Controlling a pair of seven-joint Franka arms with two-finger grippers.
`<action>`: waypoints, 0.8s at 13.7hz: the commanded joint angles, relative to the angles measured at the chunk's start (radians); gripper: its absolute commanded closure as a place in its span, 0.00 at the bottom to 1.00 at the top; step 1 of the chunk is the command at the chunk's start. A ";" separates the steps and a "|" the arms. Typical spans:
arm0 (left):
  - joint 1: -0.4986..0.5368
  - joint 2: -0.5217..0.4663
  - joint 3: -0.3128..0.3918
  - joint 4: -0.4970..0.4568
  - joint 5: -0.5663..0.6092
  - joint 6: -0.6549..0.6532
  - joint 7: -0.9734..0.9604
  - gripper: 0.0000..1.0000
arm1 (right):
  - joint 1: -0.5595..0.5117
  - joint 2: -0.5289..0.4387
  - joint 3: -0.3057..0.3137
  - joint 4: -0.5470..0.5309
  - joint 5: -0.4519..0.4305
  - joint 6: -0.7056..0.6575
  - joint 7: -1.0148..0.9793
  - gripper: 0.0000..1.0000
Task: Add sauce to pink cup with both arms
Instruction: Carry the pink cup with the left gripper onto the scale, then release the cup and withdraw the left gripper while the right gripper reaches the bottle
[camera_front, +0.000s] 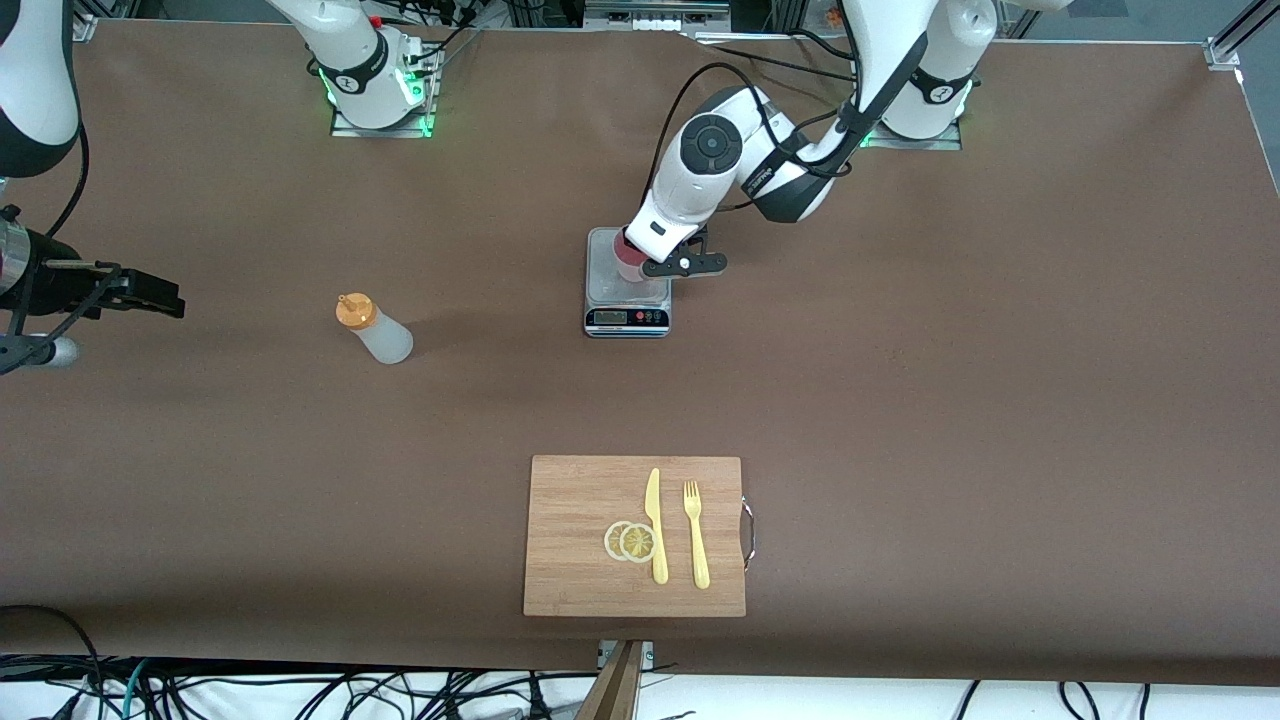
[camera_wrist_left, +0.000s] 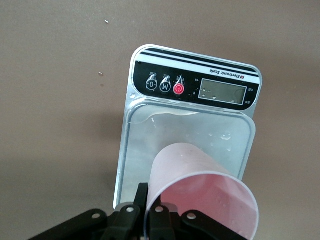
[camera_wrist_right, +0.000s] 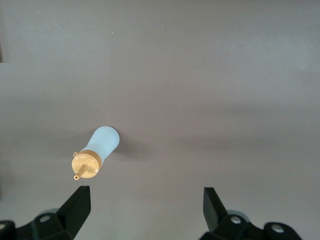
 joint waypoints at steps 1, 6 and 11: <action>-0.023 0.019 0.016 0.028 0.023 0.006 -0.023 1.00 | -0.010 0.005 0.001 0.010 0.002 -0.015 -0.020 0.00; -0.023 0.005 0.025 0.040 0.017 0.006 -0.027 0.17 | -0.024 0.026 0.001 0.006 0.002 -0.006 -0.111 0.00; 0.038 -0.110 0.025 0.023 0.025 -0.024 -0.016 0.00 | -0.073 0.051 0.001 0.006 0.025 0.008 -0.451 0.00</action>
